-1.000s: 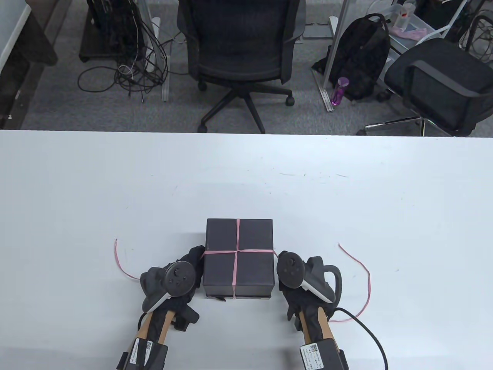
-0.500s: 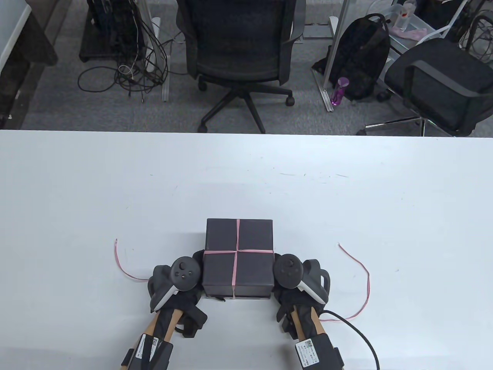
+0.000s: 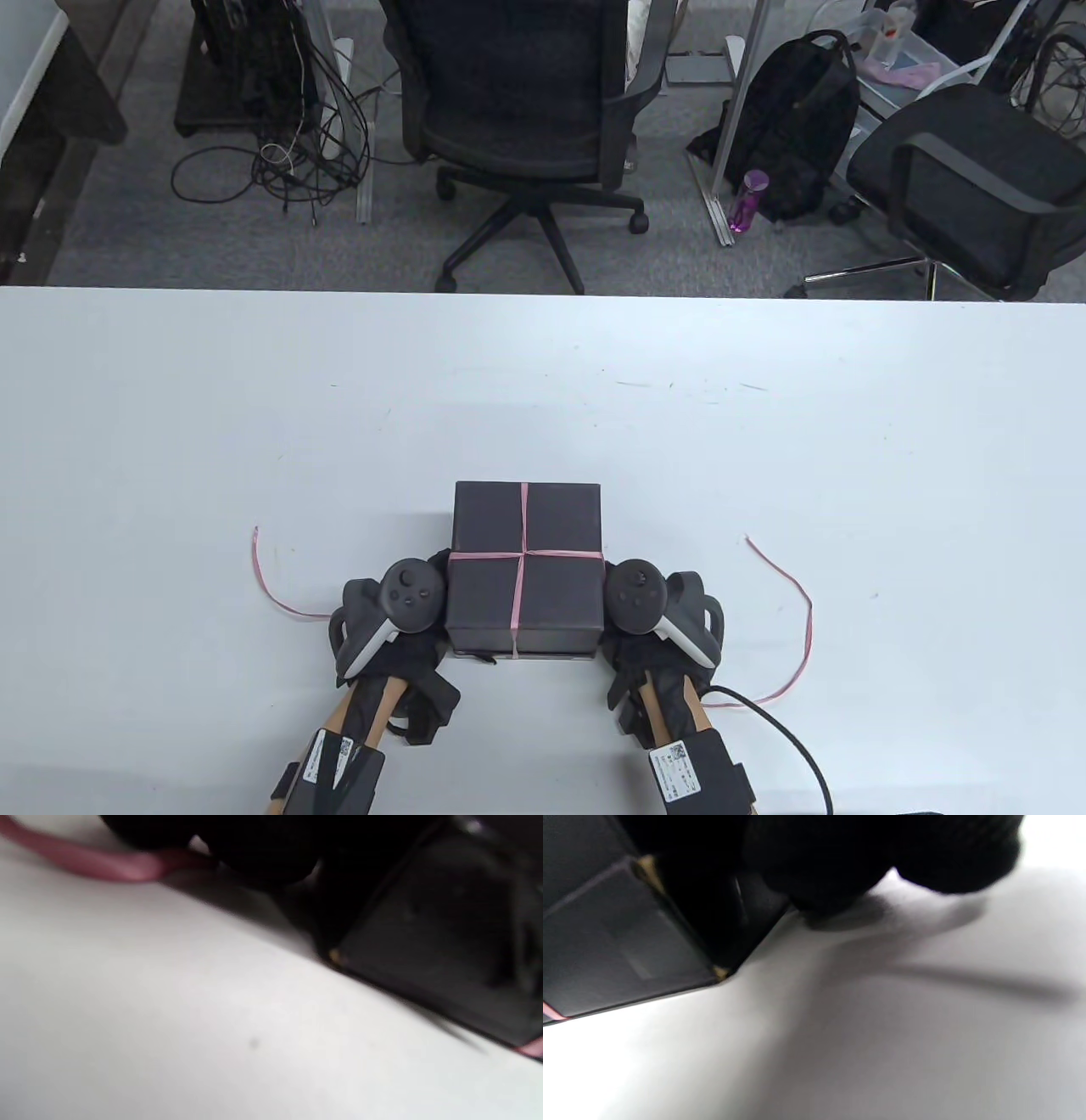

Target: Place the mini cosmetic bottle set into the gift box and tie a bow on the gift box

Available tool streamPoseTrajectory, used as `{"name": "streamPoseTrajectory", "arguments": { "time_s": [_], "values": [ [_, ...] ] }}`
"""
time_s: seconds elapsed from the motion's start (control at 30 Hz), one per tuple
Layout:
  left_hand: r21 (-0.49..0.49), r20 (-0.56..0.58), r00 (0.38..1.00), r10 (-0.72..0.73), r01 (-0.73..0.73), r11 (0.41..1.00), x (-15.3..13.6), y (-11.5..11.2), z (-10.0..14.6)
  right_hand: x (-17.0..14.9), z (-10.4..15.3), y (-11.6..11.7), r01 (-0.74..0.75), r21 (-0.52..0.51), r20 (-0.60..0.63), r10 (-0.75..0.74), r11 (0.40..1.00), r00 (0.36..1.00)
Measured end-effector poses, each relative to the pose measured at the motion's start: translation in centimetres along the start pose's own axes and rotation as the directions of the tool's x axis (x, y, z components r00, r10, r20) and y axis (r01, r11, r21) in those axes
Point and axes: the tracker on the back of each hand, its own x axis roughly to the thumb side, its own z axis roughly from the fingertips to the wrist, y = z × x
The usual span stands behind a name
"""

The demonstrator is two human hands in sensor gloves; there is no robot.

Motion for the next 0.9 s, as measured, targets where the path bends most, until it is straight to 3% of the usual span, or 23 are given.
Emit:
{"name": "streamPoseTrajectory", "arguments": {
  "time_s": [0.27, 0.37, 0.47, 0.53, 0.7, 0.8, 0.9],
  "values": [
    [-0.038, -0.058, 0.985, 0.165, -0.168, 0.985, -0.8, 0.0, 0.1, 0.2, 0.1, 0.2, 0.05, 0.056, -0.029, -0.048, 0.997, 0.998],
    [-0.046, -0.058, 0.946, 0.319, -0.321, 0.946, -1.1, 0.5, 0.4, -0.3, 0.3, -0.4, 0.215, 0.045, -0.035, -0.213, 0.976, 0.976],
    [-0.078, -0.038, 0.865, 0.5, -0.501, 0.862, -1.4, 1.2, 0.5, -1.1, 0.5, -0.4, 0.538, 0.064, -0.044, -0.536, 0.841, 0.843],
    [-0.081, -0.028, 0.799, 0.6, -0.601, 0.795, -1.5, 1.6, 0.7, -1.3, 0.6, -0.6, 0.667, 0.069, -0.026, -0.667, 0.741, 0.744],
    [-0.101, 0.029, 0.664, 0.747, -0.742, 0.663, -1.9, 3.0, 1.3, -0.8, 1.1, -1.5, 0.843, 0.157, 0.069, -0.857, 0.515, 0.511],
    [-0.131, 0.087, 0.54, 0.837, -0.827, 0.547, -2.1, 3.8, 1.6, -0.4, 1.2, -1.8, 0.872, 0.175, 0.126, -0.888, 0.458, 0.441],
    [-0.167, 0.126, 0.45, 0.884, -0.869, 0.466, -2.4, 4.1, 1.5, -0.3, 1.3, -1.8, 0.901, 0.194, 0.137, -0.921, 0.387, 0.366]
  ]
}}
